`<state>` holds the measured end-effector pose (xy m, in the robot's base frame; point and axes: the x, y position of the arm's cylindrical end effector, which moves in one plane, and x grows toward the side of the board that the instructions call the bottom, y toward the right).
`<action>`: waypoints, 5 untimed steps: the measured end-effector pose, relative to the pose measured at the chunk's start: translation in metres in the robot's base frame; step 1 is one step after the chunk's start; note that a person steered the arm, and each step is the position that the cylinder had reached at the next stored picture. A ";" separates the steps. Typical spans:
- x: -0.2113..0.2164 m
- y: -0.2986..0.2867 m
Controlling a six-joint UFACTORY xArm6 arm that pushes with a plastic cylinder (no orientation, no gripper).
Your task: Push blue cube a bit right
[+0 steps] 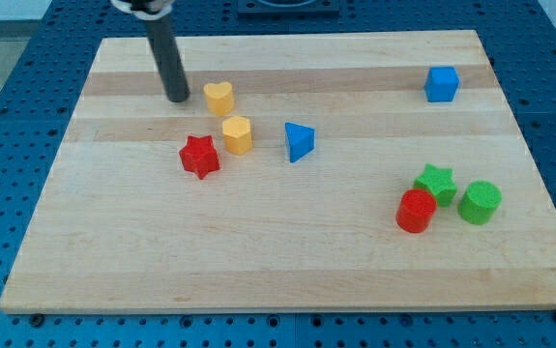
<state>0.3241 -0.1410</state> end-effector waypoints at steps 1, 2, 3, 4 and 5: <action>0.001 0.025; 0.012 0.077; 0.027 0.133; 0.008 0.153; -0.028 0.270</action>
<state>0.2963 0.1290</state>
